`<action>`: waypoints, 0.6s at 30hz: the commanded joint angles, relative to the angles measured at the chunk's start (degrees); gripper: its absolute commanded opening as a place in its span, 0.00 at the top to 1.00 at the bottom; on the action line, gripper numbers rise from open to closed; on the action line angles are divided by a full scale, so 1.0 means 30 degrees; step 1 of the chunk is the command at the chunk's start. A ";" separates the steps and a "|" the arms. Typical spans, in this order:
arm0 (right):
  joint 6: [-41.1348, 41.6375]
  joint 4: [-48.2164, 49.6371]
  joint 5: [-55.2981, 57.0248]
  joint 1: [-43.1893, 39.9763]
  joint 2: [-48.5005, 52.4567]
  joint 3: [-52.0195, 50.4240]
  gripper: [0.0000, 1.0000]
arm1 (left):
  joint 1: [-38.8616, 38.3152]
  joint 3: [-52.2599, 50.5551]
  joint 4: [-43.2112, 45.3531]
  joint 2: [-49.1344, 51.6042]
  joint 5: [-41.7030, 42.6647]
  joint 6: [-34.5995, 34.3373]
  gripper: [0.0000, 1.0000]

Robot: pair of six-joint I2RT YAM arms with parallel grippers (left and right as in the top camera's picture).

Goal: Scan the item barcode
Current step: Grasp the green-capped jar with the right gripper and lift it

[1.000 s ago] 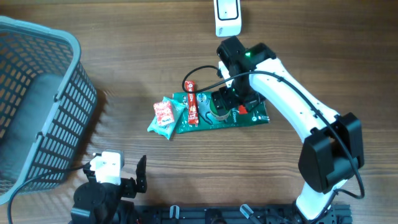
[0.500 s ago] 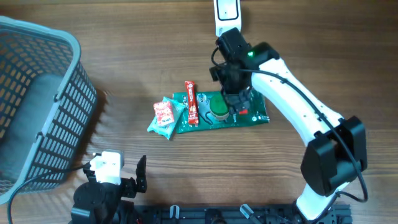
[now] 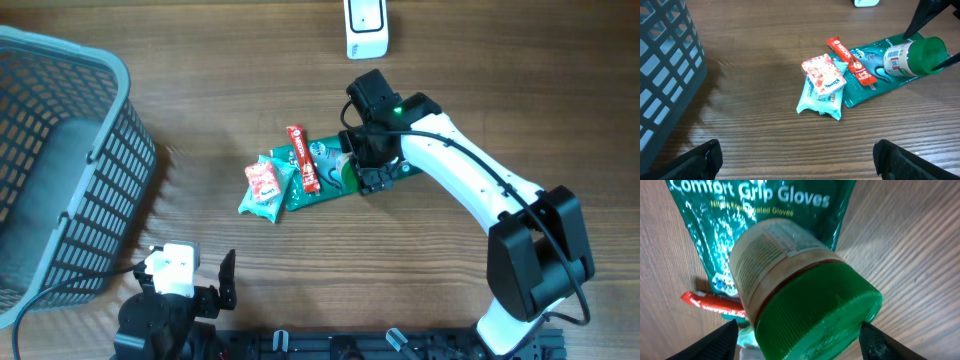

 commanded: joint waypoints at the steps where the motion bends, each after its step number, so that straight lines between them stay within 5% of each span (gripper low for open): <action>1: -0.2113 -0.0044 0.1523 -0.0153 0.0321 -0.0233 0.23 | 0.0087 0.0066 0.0036 -0.0124 0.0226 -0.0044 0.00; 6: -0.4626 -0.0393 0.1523 -0.0248 0.0321 -0.0233 0.25 | 0.0087 0.0066 0.0036 -0.0124 0.0226 -0.0044 0.00; 18: -0.7577 -0.2871 0.1297 -0.0131 0.0284 -0.0233 0.03 | 0.0087 0.0066 0.0036 -0.0124 0.0226 -0.0044 0.00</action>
